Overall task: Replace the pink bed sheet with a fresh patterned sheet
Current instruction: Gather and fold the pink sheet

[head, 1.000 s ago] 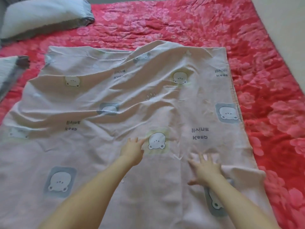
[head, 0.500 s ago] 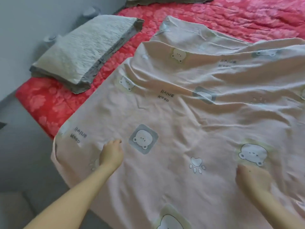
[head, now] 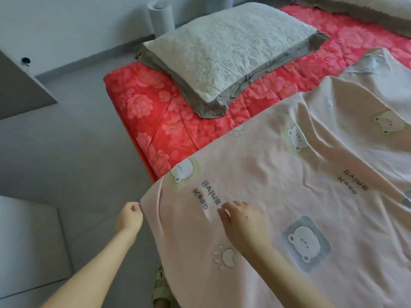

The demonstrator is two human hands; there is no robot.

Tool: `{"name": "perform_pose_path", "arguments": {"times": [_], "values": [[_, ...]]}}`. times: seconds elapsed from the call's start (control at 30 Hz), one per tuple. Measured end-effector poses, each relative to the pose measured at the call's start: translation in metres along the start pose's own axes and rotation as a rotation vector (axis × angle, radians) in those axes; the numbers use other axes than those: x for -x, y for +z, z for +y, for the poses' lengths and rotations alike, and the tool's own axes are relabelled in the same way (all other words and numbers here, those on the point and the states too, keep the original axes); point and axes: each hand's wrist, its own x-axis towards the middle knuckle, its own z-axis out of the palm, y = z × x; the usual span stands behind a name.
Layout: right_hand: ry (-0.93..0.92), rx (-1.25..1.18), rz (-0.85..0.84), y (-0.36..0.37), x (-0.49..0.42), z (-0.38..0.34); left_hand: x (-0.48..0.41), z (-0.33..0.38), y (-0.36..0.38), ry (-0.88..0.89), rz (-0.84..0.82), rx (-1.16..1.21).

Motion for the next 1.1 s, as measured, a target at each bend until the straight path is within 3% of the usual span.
{"name": "perform_pose_path", "arguments": {"times": [0.13,0.23,0.37,0.5,0.57,0.63,0.7,0.77,0.87,0.97,1.03,1.1], "values": [[0.188,-0.234,-0.242,0.051,-0.069,-0.087,-0.069,0.007,0.006,0.045,-0.37,0.118],[0.285,-0.125,-0.377,0.113,-0.102,-0.145,-0.121,-0.001,0.015,0.151,-0.628,0.028],[0.379,-0.072,-0.35,0.144,-0.113,-0.166,-0.143,-0.003,0.013,0.187,-0.91,-0.077],[0.53,-0.526,-0.192,0.112,-0.116,-0.147,-0.124,0.006,-0.046,0.117,-1.138,0.322],[0.466,-0.59,-0.111,0.076,-0.104,-0.146,-0.095,0.019,-0.074,0.168,-1.226,0.457],[0.27,-0.585,-0.169,0.044,-0.086,-0.159,-0.07,0.039,-0.086,0.237,-1.294,0.504],[0.135,-0.525,-0.255,0.031,-0.07,-0.163,-0.054,0.058,-0.084,0.326,-1.305,0.475],[0.167,-0.46,-0.285,0.025,-0.066,-0.151,-0.049,0.072,-0.073,0.485,-1.2,0.337],[0.296,-0.424,-0.223,0.015,-0.083,-0.128,-0.049,0.071,-0.056,0.677,-0.879,0.073],[0.329,-0.432,-0.127,0.004,-0.104,-0.116,-0.028,0.051,-0.056,0.782,-0.456,0.034],[0.307,-0.466,-0.208,0.005,-0.113,-0.121,-0.019,0.024,-0.051,0.694,-0.494,0.085],[0.242,-0.332,-0.411,0.014,-0.11,-0.131,-0.014,0.0,-0.039,0.552,-0.712,0.046]]}}
